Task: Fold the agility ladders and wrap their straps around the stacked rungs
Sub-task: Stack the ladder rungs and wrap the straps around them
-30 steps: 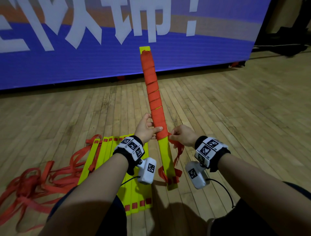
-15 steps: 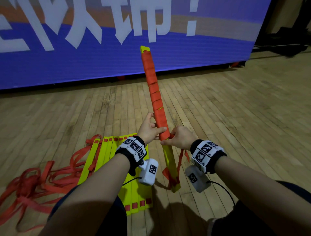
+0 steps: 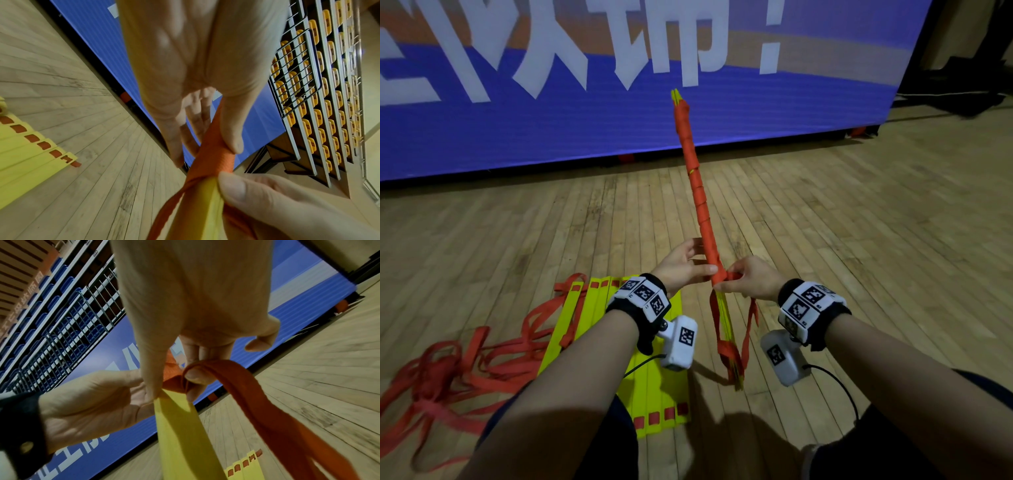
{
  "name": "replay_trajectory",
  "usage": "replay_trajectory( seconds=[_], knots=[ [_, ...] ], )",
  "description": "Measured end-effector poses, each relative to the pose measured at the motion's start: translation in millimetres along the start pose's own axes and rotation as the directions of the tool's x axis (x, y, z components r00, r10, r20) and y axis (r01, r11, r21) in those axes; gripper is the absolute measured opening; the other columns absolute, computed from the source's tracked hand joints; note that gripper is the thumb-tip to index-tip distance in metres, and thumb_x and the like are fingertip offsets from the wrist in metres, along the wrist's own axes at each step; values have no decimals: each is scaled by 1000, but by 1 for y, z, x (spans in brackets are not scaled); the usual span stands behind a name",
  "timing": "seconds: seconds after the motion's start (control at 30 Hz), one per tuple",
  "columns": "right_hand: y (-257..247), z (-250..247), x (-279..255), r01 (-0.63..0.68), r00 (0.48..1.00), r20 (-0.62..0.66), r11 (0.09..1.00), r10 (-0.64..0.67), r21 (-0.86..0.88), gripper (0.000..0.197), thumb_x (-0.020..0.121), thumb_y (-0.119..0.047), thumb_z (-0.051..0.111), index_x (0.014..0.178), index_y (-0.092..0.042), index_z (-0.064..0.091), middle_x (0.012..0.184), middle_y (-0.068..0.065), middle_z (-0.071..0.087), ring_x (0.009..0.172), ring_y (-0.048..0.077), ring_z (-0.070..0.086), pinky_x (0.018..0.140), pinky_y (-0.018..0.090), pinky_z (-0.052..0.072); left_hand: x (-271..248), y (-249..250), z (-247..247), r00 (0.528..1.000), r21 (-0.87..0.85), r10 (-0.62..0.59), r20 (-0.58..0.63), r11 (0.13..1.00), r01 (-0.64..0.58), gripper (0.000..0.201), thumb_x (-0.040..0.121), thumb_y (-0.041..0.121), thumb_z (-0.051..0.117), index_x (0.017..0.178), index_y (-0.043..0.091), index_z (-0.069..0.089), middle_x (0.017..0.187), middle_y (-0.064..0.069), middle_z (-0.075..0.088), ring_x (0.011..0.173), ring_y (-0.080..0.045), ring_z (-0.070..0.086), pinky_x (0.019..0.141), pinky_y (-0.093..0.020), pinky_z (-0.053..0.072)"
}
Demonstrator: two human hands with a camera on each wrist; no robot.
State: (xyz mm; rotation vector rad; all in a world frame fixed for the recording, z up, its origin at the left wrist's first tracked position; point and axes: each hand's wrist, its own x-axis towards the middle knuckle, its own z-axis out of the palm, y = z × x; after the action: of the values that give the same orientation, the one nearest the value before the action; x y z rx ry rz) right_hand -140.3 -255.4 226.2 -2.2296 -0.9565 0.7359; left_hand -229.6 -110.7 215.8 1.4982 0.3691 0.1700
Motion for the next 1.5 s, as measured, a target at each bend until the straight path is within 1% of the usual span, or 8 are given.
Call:
replay_trajectory(
  seconds=[0.1, 0.2, 0.47, 0.8, 1.0, 1.1, 1.3, 1.5],
  knots=[
    [-2, -3, -2, 35, 999, 13, 999, -35, -5, 24, 85, -31, 69, 68, -18, 59, 59, -5, 52, 53, 6, 48, 51, 17, 38, 0, 0, 2, 999, -3, 12, -50, 1000, -12, 40, 82, -9, 64, 111, 14, 51, 105, -5, 56, 84, -17, 63, 69, -28, 59],
    [-1, -1, -1, 62, 998, 30, 998, -61, -22, 22, 88, -31, 66, 70, -18, 62, 59, -4, 53, 54, 8, 48, 54, 20, 38, 1, -2, 3, 994, 35, 28, -101, 999, -24, 46, 81, -7, 68, 116, 12, 45, 98, -2, 56, 80, -14, 62, 62, -24, 58],
    [3, -2, 0, 79, 997, 10, 996, -79, -33, 27, 90, -27, 63, 65, -18, 60, 57, -3, 49, 51, 8, 44, 54, 21, 36, 2, -5, 3, 987, 82, 57, -153, 996, -45, 59, 77, -2, 74, 118, 15, 34, 92, -8, 61, 80, -16, 63, 58, -22, 56],
    [1, 1, 3, 60, 997, -53, 996, -63, -63, 33, 86, -35, 67, 59, -19, 59, 52, -2, 47, 47, 10, 41, 48, 22, 32, 5, -8, 5, 961, 193, 111, -252, 979, -62, 65, 68, 11, 84, 108, 19, 34, 98, -12, 64, 86, -27, 66, 64, -39, 58],
    [6, -3, 5, 40, 997, -71, 999, -37, 37, 35, 88, -29, 67, 57, -15, 59, 51, 1, 43, 45, 11, 38, 48, 21, 32, 3, -4, 5, 984, 104, 68, -166, 993, -51, 40, 82, -2, 69, 115, 6, 49, 93, -4, 63, 78, -16, 64, 66, -30, 58],
    [8, -2, 6, 38, 997, -70, 995, -32, 87, 35, 88, -29, 67, 57, -14, 61, 52, 2, 46, 46, 10, 39, 50, 21, 34, 4, -2, 3, 985, 91, 45, -166, 995, -30, 32, 85, -3, 65, 111, 10, 50, 95, -1, 61, 77, -14, 62, 64, -28, 56],
    [6, -6, 4, 75, 994, 78, 997, -72, -27, 35, 101, -20, 44, 72, -12, 62, 61, -6, 56, 49, 2, 47, 51, 13, 37, 4, -7, 6, 977, 120, 61, -206, 992, -36, 32, 86, -4, 63, 108, 11, 45, 88, 0, 57, 71, -10, 59, 54, -23, 55],
    [9, -6, 8, 80, 994, -77, 996, -84, -49, 22, 95, -11, 54, 81, -5, 70, 62, -8, 59, 44, -2, 51, 43, 8, 37, 6, -6, 4, 960, 118, 86, -267, 991, -56, 32, 86, -2, 64, 106, 13, 44, 93, -2, 59, 77, -17, 63, 53, -24, 55]
  ],
)
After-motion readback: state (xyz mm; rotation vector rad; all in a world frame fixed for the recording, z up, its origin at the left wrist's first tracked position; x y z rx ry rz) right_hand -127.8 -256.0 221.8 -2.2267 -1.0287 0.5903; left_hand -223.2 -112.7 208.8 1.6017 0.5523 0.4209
